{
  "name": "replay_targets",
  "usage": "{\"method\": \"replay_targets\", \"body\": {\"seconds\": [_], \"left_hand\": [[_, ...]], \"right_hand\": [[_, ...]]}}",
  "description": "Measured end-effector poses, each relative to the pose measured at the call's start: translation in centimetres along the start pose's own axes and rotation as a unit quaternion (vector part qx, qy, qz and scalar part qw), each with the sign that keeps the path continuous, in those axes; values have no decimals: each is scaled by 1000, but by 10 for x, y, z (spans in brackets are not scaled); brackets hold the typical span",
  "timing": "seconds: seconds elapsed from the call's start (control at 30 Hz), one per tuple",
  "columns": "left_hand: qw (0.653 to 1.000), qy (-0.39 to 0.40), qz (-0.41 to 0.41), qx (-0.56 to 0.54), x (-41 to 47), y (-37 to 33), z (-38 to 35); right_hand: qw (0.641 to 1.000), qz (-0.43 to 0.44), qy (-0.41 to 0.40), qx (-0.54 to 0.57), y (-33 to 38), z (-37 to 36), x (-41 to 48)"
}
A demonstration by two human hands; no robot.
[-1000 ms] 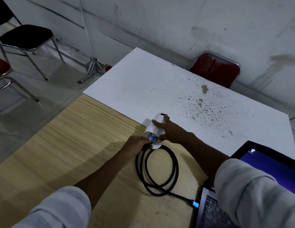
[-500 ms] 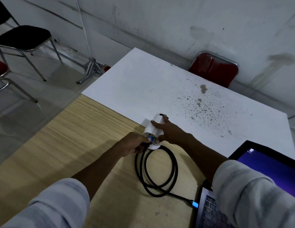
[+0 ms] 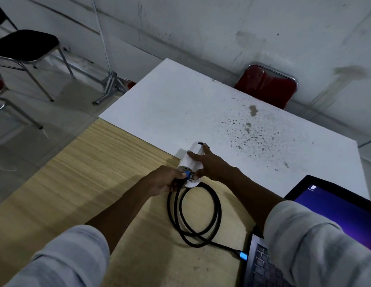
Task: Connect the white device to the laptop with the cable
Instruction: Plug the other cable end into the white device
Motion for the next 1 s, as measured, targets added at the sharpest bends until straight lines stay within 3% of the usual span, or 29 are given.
{"method": "replay_targets", "body": {"seconds": [0.47, 0.67, 1.0], "left_hand": [[996, -23, -56, 68, 6, 4, 4], [998, -10, -46, 47, 4, 4, 0], [991, -51, -74, 95, 13, 3, 0]], "right_hand": [[1000, 2, -1, -2, 0, 1, -2], [1000, -11, 12, -1, 3, 2, -4], [1000, -11, -3, 25, 4, 5, -7]]}}
Point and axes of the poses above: each hand's wrist, its own x-axis towards the middle knuckle, its own z-axis out of the back of the hand, y = z × x, the point moved 1 cm from there along x, towards the middle knuckle, and after that the axes turned 4 degrees about y, right-handed, at the moved point
